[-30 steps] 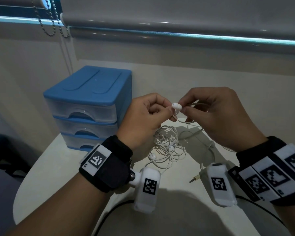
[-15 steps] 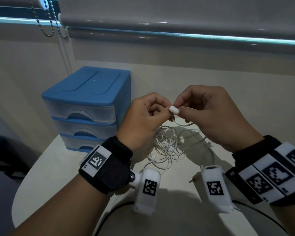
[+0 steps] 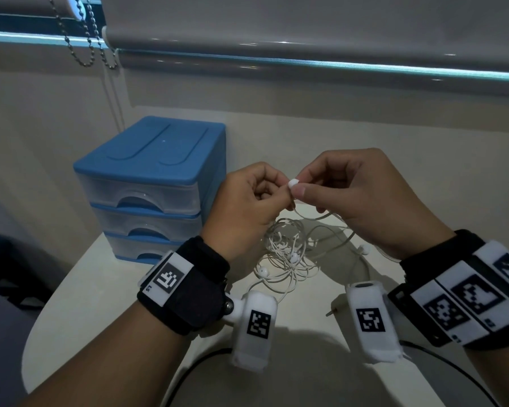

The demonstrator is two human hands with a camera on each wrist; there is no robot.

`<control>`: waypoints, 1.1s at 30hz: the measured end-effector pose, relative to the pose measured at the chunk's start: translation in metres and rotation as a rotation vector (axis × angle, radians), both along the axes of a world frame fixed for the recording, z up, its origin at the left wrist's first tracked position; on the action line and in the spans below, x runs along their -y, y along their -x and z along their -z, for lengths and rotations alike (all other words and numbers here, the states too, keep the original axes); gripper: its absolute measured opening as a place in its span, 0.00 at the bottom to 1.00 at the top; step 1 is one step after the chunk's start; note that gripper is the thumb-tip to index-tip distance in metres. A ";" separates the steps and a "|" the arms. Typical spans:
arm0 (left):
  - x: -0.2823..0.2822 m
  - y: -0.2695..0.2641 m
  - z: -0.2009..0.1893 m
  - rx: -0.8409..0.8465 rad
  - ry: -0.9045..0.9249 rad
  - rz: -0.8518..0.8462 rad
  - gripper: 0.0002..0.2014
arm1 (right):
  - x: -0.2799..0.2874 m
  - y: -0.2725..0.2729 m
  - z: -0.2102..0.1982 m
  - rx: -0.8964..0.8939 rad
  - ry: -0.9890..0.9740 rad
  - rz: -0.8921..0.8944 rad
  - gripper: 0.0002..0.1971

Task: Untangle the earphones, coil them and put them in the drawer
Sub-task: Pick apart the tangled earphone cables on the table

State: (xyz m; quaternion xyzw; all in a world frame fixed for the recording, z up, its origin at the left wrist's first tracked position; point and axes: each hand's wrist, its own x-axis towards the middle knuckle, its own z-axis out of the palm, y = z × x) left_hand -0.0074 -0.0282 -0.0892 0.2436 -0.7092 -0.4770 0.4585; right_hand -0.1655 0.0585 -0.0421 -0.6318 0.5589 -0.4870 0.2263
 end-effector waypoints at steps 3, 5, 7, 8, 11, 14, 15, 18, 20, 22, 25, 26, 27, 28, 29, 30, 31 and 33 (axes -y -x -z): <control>0.000 0.000 0.000 0.013 -0.021 0.014 0.03 | 0.001 0.001 0.000 -0.090 0.028 0.043 0.04; 0.000 0.000 0.001 0.031 -0.021 0.019 0.03 | 0.002 0.001 -0.001 -0.140 0.044 0.059 0.03; 0.000 0.001 0.002 0.046 -0.019 0.025 0.03 | 0.003 0.002 -0.001 -0.180 0.062 0.071 0.03; 0.000 0.001 0.002 0.046 -0.020 0.028 0.03 | 0.003 0.003 -0.002 -0.194 0.068 0.076 0.03; -0.002 0.000 0.001 0.020 -0.044 0.023 0.05 | 0.001 0.006 -0.003 -0.274 0.065 0.097 0.05; -0.003 0.000 -0.001 0.018 -0.068 0.031 0.06 | 0.000 0.006 -0.003 -0.331 0.044 0.103 0.07; -0.002 0.000 -0.002 0.022 -0.080 0.040 0.06 | 0.000 0.006 -0.003 -0.326 0.042 0.105 0.07; 0.000 -0.001 -0.003 0.012 -0.138 0.068 0.06 | 0.000 0.007 -0.002 -0.284 0.044 0.102 0.07; 0.001 -0.001 -0.004 0.007 -0.167 0.082 0.06 | 0.000 0.007 -0.001 -0.185 0.016 0.087 0.06; 0.000 0.000 -0.005 -0.005 -0.191 0.096 0.05 | 0.000 0.008 0.000 -0.085 -0.024 0.072 0.06; -0.002 0.000 -0.005 -0.010 -0.201 0.107 0.04 | 0.000 0.008 0.001 -0.030 -0.086 0.067 0.06; -0.002 0.000 -0.005 -0.004 -0.197 0.108 0.05 | 0.000 0.007 0.001 -0.024 -0.107 0.067 0.07; -0.001 0.000 -0.005 0.002 -0.191 0.107 0.05 | 0.000 0.006 0.001 -0.019 -0.126 0.070 0.07; -0.001 0.000 -0.005 0.008 -0.185 0.105 0.05 | 0.000 0.006 0.001 -0.010 -0.138 0.072 0.07; -0.001 -0.001 -0.005 0.013 -0.177 0.101 0.06 | 0.000 0.004 0.000 0.004 -0.142 0.069 0.07; -0.001 -0.001 -0.005 0.015 -0.168 0.095 0.06 | 0.000 0.003 0.000 0.025 -0.140 0.063 0.06; -0.002 -0.001 -0.005 0.014 -0.156 0.087 0.06 | 0.000 0.002 -0.001 0.046 -0.135 0.054 0.04; -0.001 -0.001 -0.004 0.013 -0.127 0.068 0.06 | 0.000 0.001 -0.001 0.046 -0.118 0.040 0.02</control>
